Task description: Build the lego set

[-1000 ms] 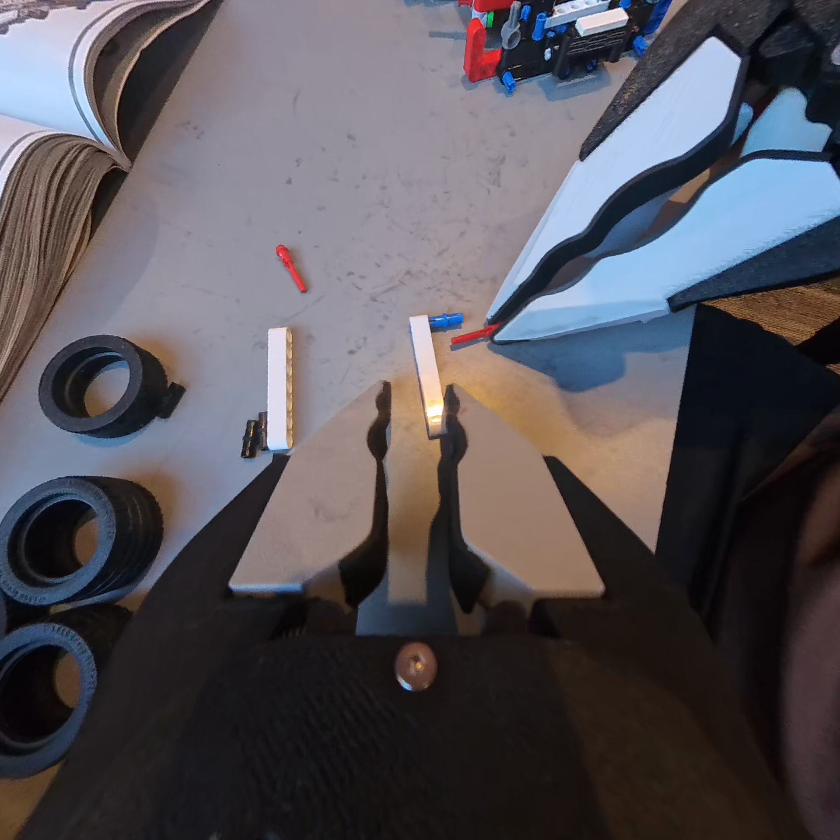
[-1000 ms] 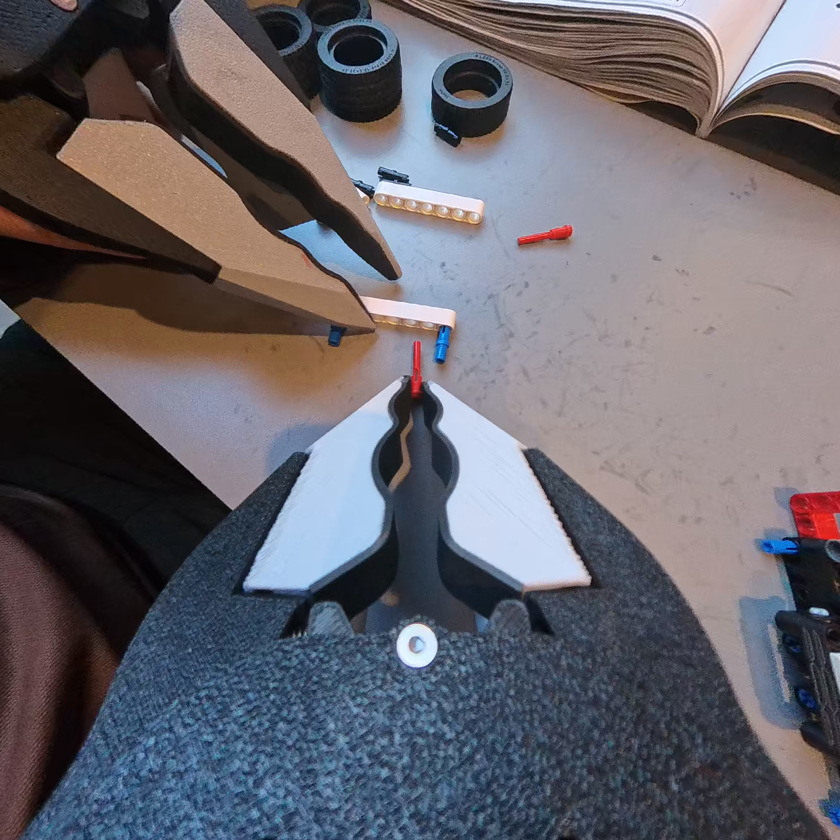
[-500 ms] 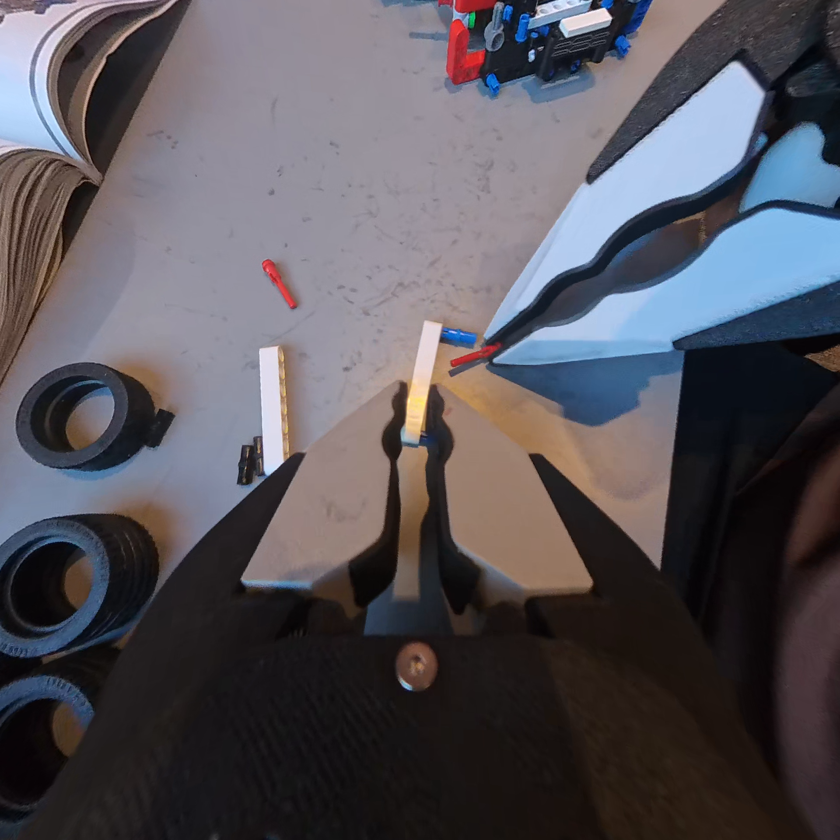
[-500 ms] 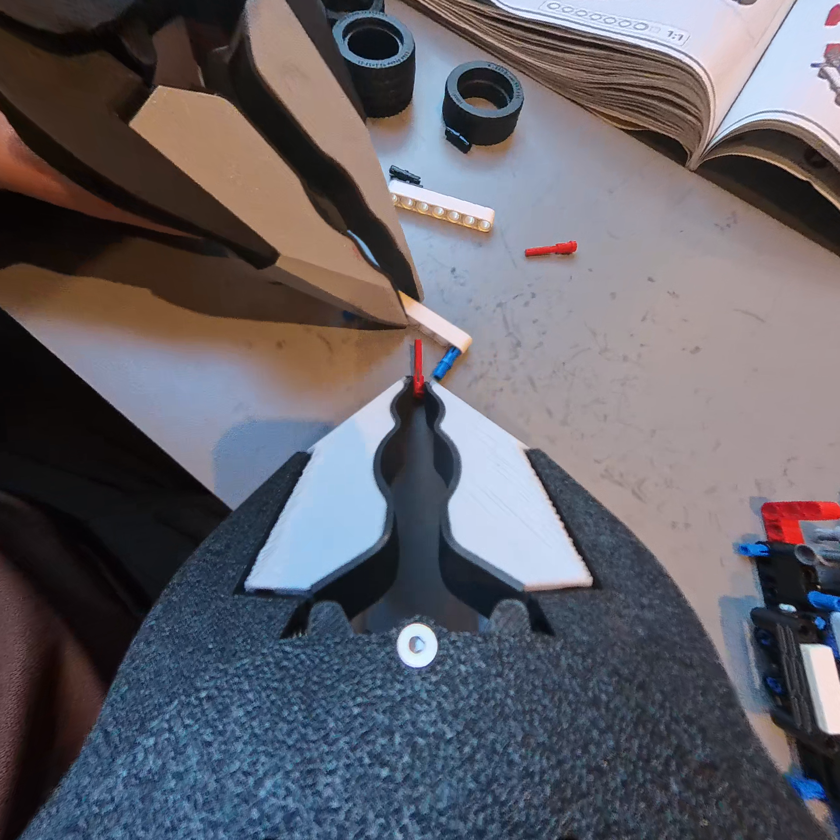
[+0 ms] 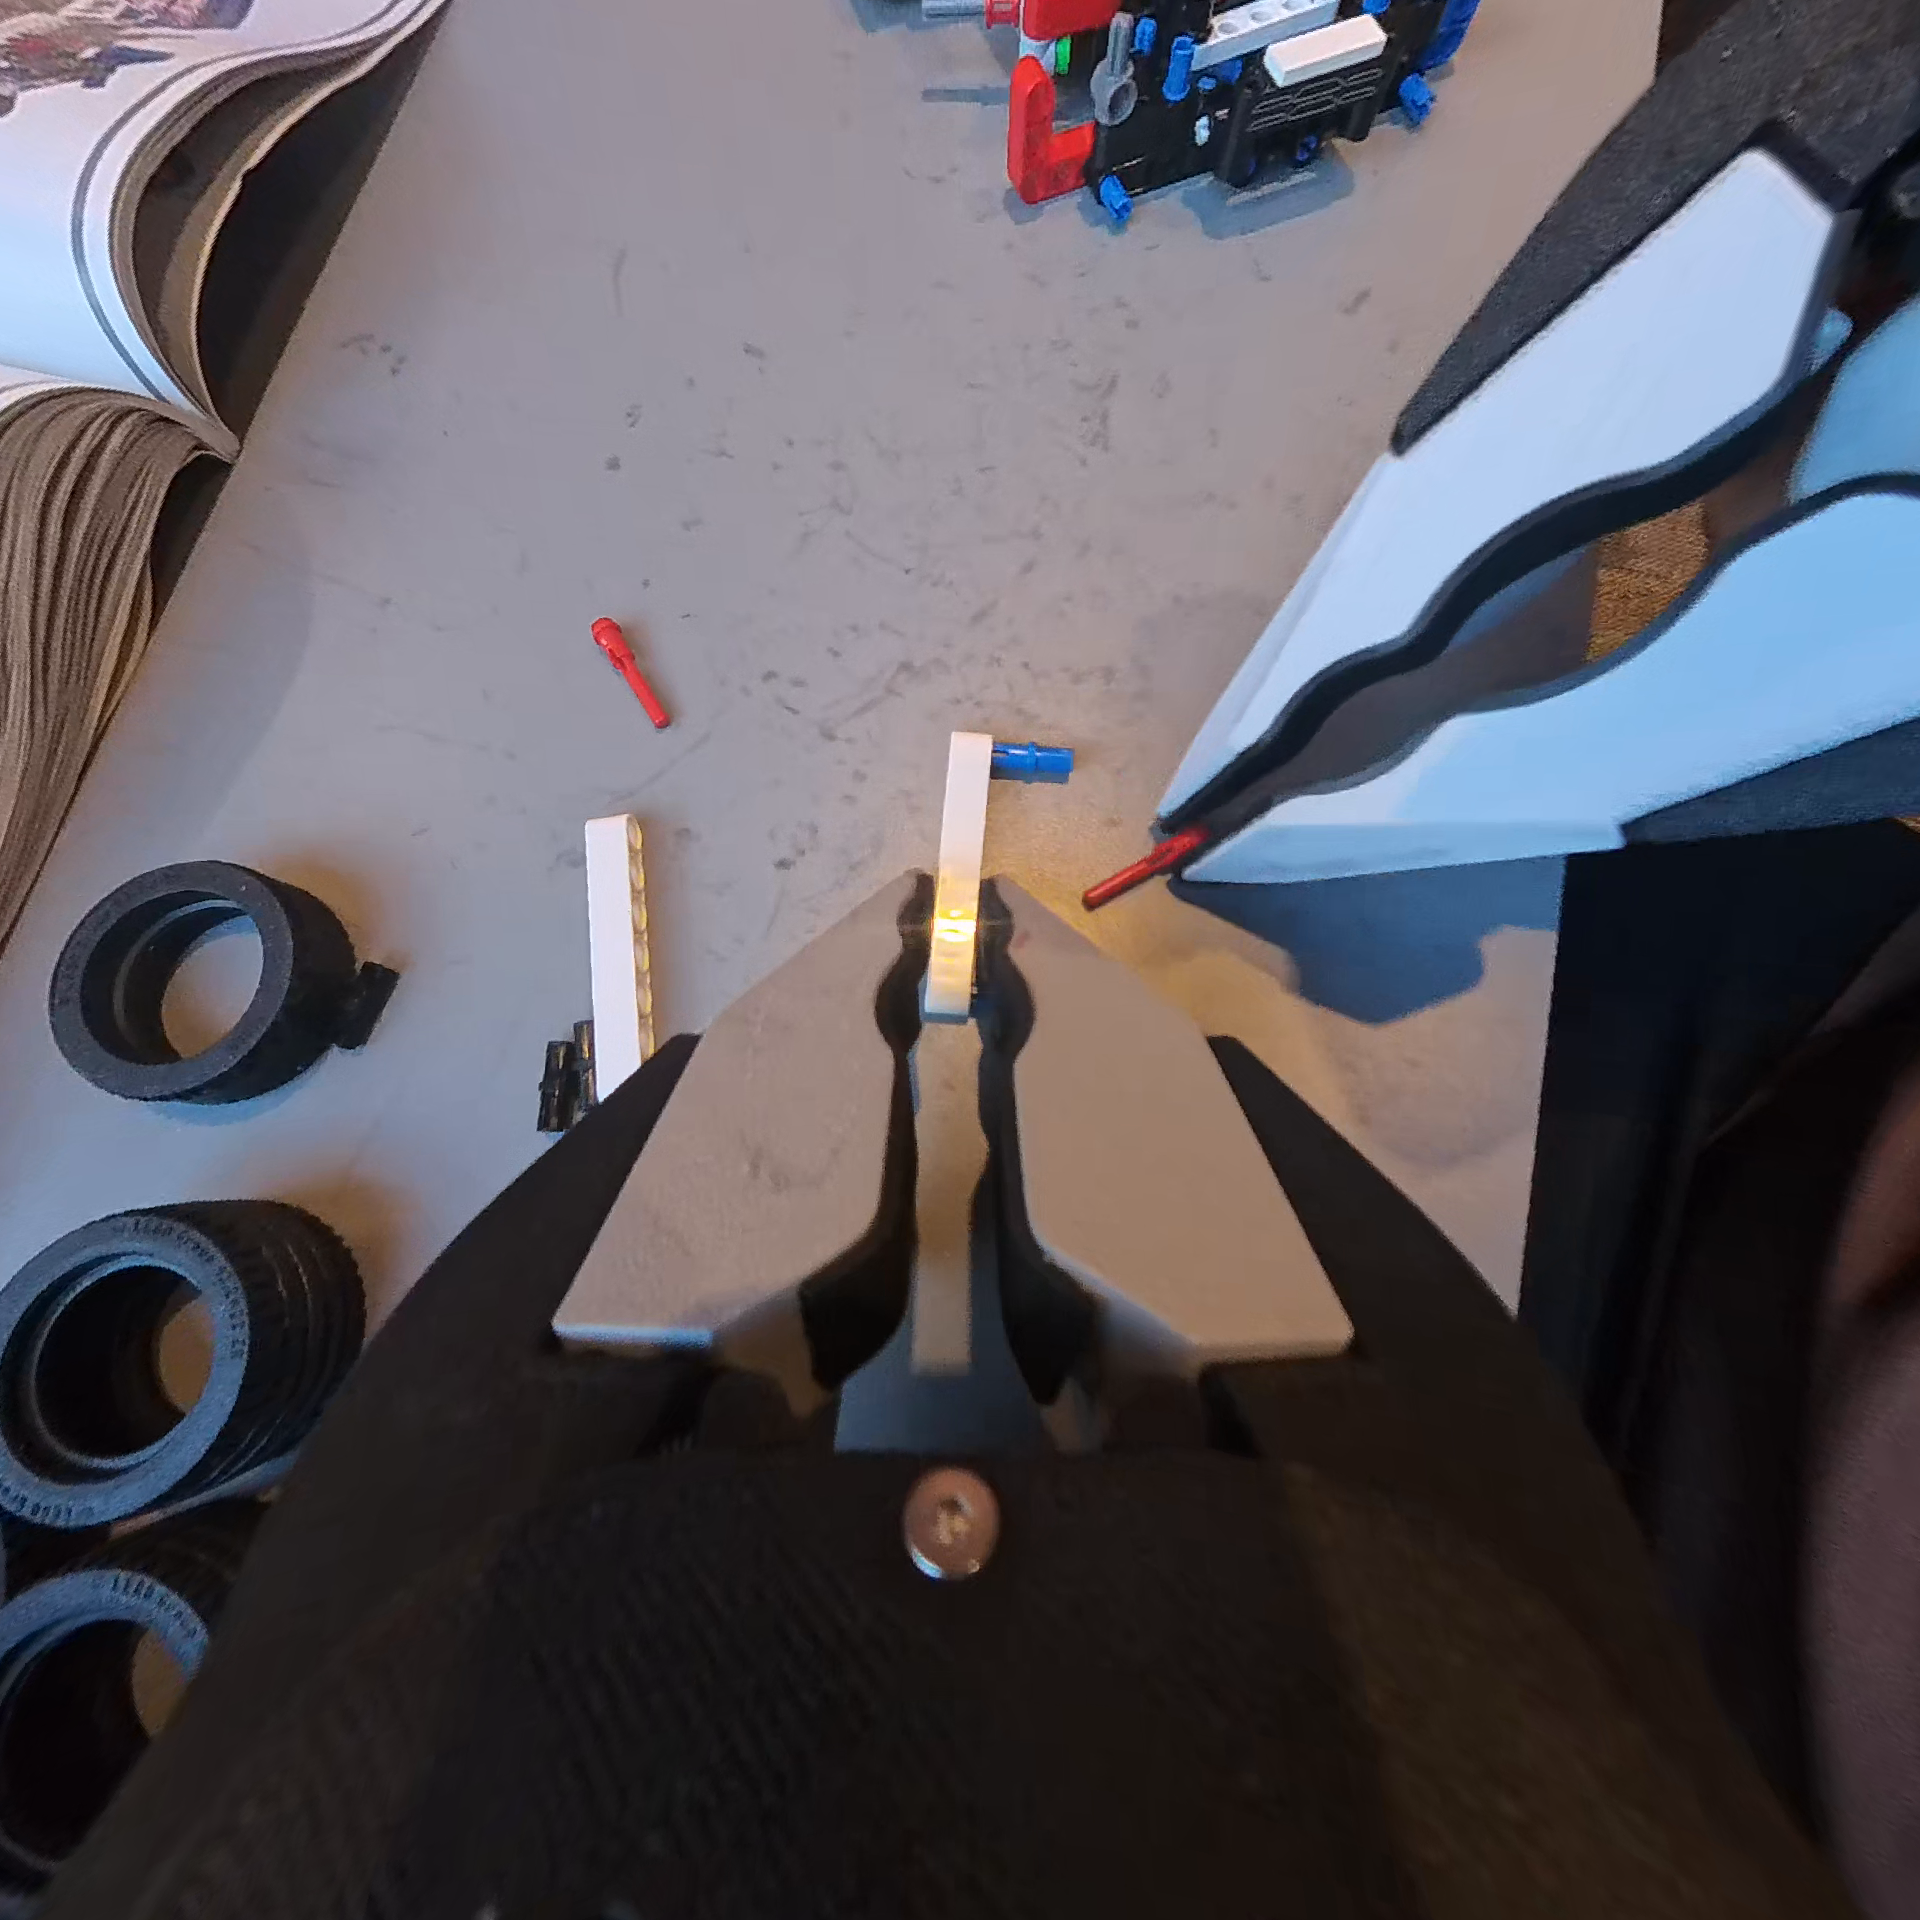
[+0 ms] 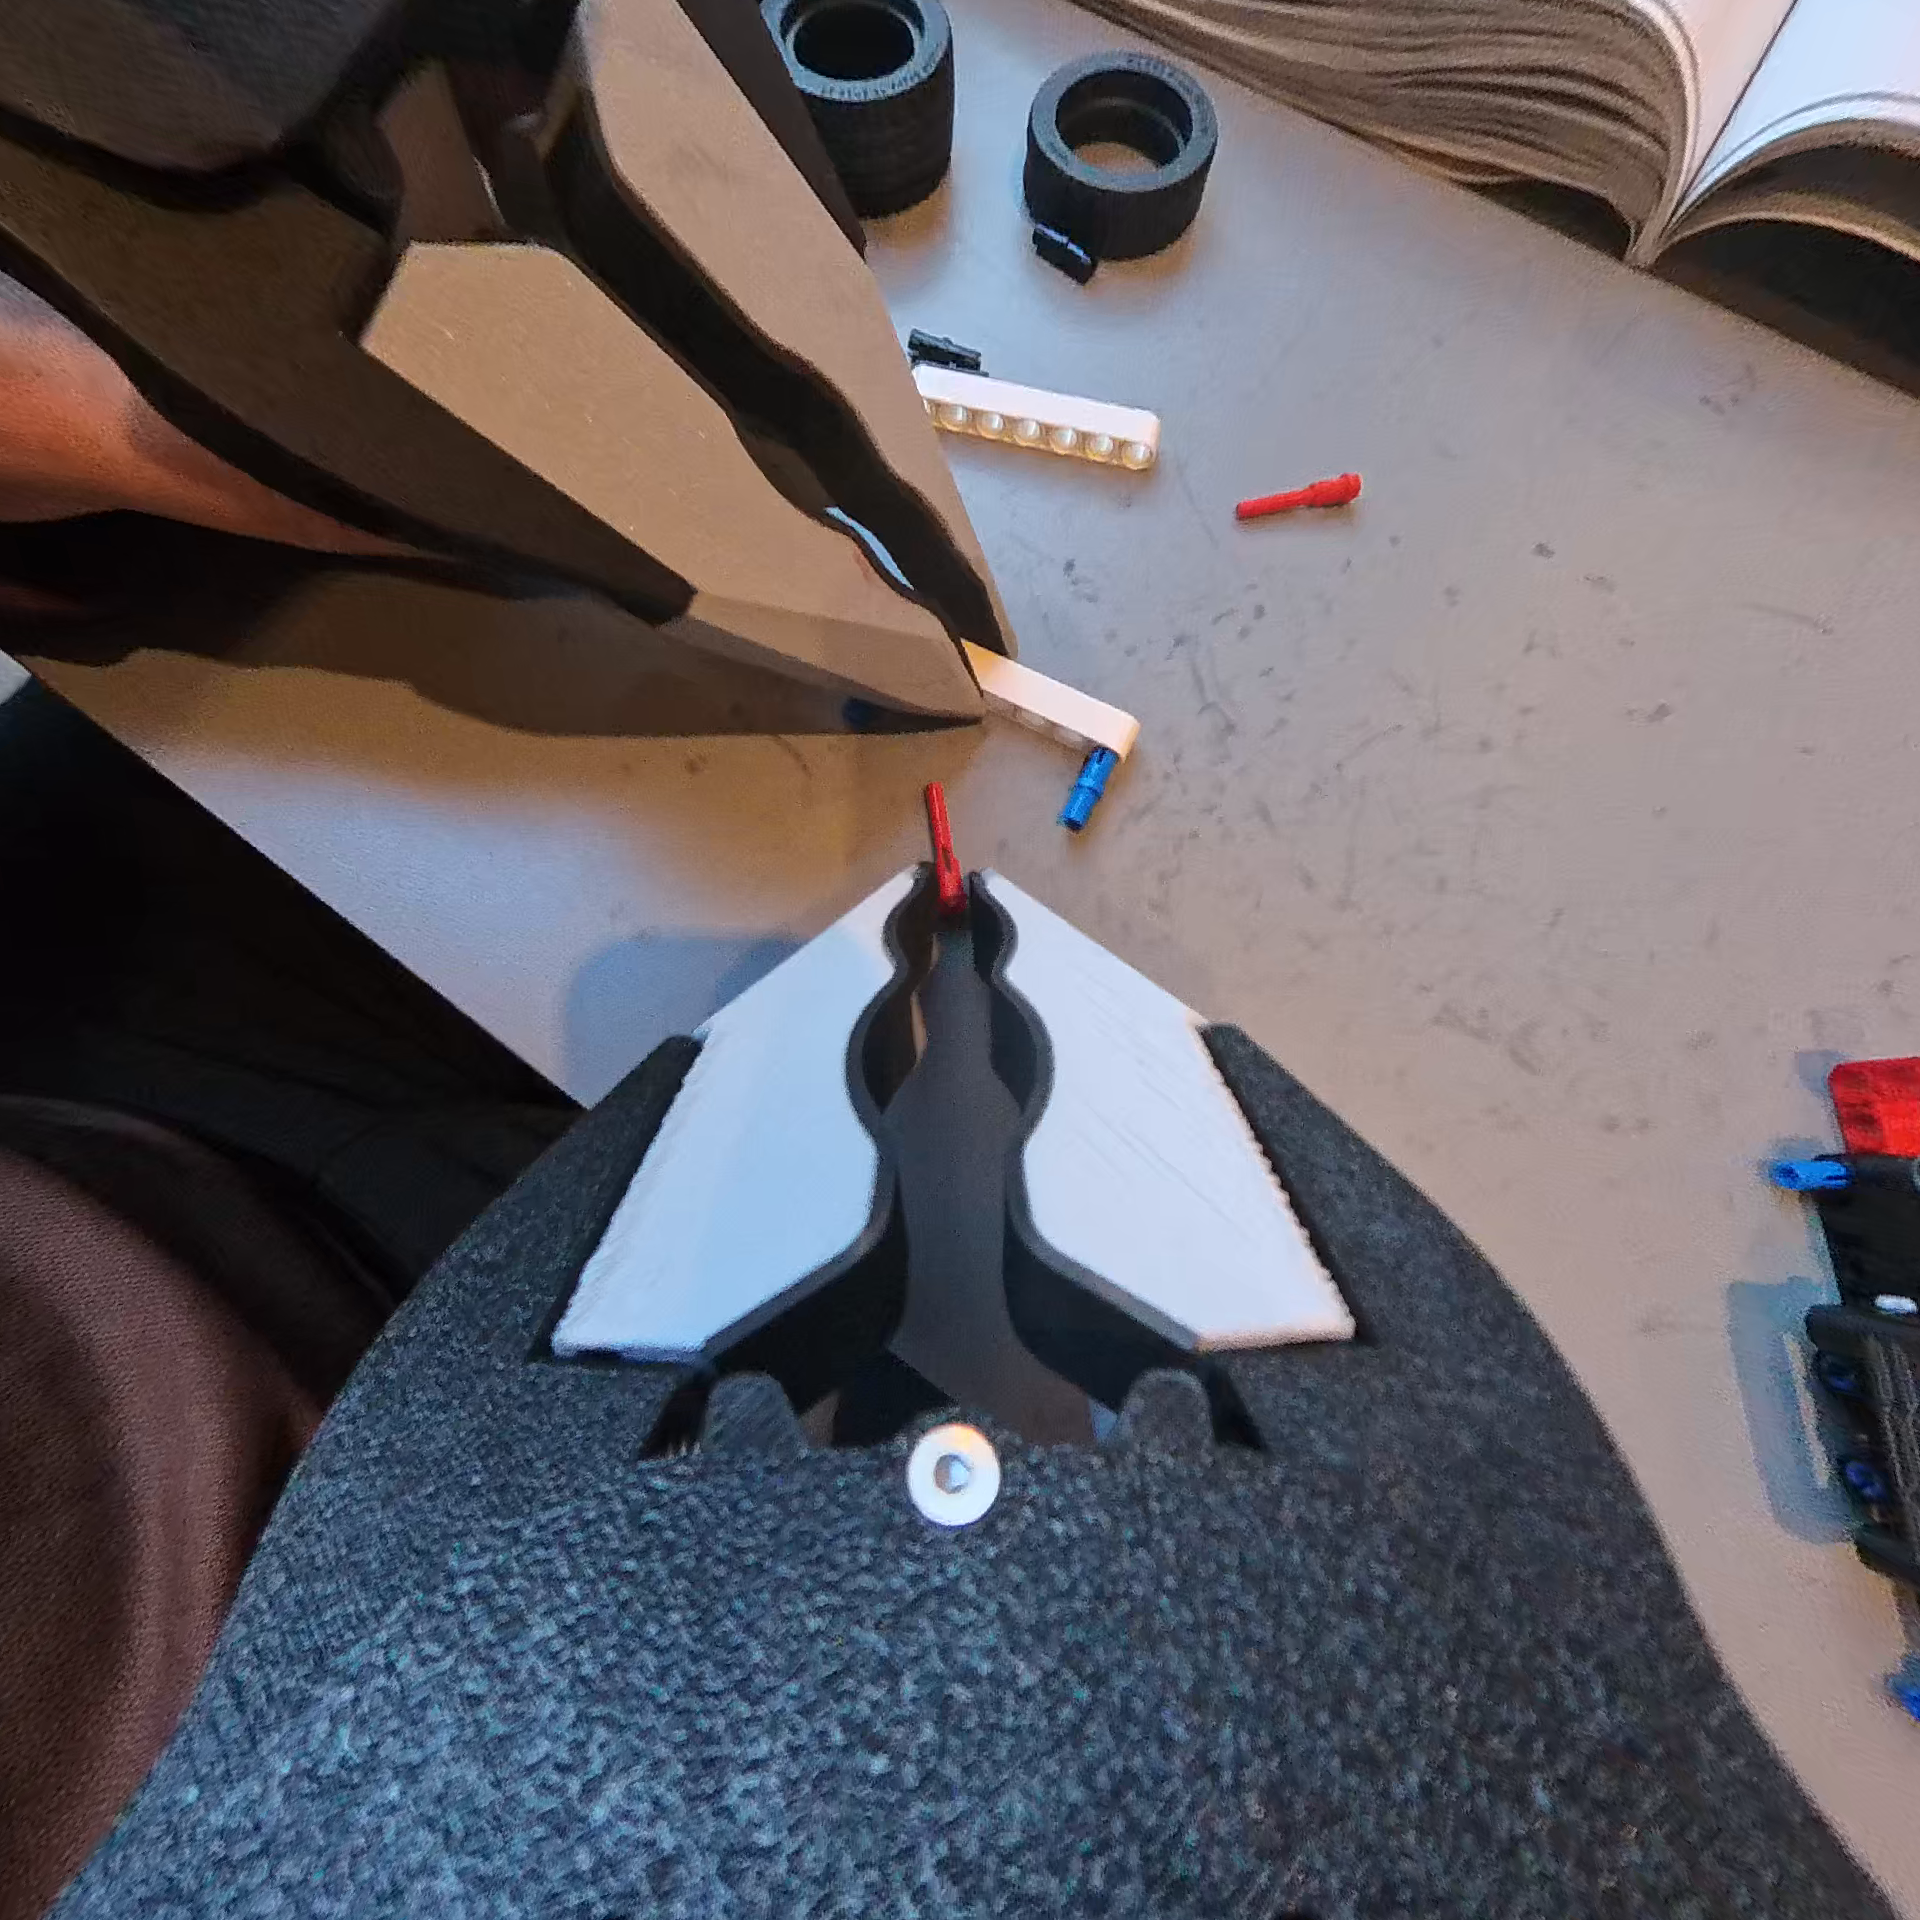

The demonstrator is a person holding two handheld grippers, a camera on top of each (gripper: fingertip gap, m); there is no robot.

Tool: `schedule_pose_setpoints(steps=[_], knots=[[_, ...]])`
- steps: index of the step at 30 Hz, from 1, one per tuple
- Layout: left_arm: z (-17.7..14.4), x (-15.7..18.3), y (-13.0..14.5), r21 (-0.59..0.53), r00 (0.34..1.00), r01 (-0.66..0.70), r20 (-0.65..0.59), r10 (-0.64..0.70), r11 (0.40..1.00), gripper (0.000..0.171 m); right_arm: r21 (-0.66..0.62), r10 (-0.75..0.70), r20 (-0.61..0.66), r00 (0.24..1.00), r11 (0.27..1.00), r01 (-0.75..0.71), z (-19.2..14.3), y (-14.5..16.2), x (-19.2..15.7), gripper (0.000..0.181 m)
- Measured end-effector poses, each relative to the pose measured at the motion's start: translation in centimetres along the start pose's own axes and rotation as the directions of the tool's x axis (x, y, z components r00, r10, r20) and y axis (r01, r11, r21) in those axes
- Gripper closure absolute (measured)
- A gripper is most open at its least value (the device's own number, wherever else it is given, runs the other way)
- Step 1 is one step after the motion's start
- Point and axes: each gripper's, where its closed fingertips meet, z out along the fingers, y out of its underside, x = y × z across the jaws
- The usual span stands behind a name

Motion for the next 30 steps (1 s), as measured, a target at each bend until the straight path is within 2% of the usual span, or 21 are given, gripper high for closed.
schedule_pose_setpoints(steps=[7, 11, 20, 22, 24, 28, 30], knots=[[-0.3, 0.0, 0.2, 0.001, 1.000, -0.007, 0.005, 0.007, 1.000, 0.166, -0.005, 0.001, 0.011, 1.000, 1.000, -0.001, -0.3, 0.4, 0.2, 0.176], [-0.3, 0.1, 0.3, 0.000, 1.000, -0.002, 0.004, 0.002, 1.000, 0.166, 0.021, -0.028, -0.035, 0.999, 0.999, 0.029, -0.1, 0.2, 0.4, 0.177], [-0.1, 0.2, 0.1, 0.002, 0.996, 0.085, 0.026, -0.085, 0.996, 0.166, 0.097, 0.129, -0.105, 0.986, 0.988, -0.118, 0.0, 0.0, 1.5, 0.177], [0.0, 0.7, -0.1, 0.004, 0.994, 0.109, -0.007, -0.109, 0.994, 0.166, 0.103, 0.133, -0.115, 0.984, 0.987, -0.122, 0.0, -0.1, 1.7, 0.178], [0.1, 1.3, -0.3, 0.006, 0.991, 0.129, -0.046, -0.129, 0.992, 0.160, 0.106, 0.130, -0.132, 0.983, 0.988, -0.116, 0.1, -0.3, 1.8, 0.178], [0.2, 1.4, -0.3, 0.004, 0.995, 0.095, -0.018, -0.095, 0.995, 0.159, 0.116, 0.144, -0.144, 0.979, 0.985, -0.128, 0.2, -0.4, 2.1, 0.178], [0.2, 1.3, -0.3, 0.004, 0.996, 0.089, -0.013, -0.089, 0.996, 0.153, 0.110, 0.127, -0.145, 0.981, 0.988, -0.111, 0.2, -0.4, 2.1, 0.178]])
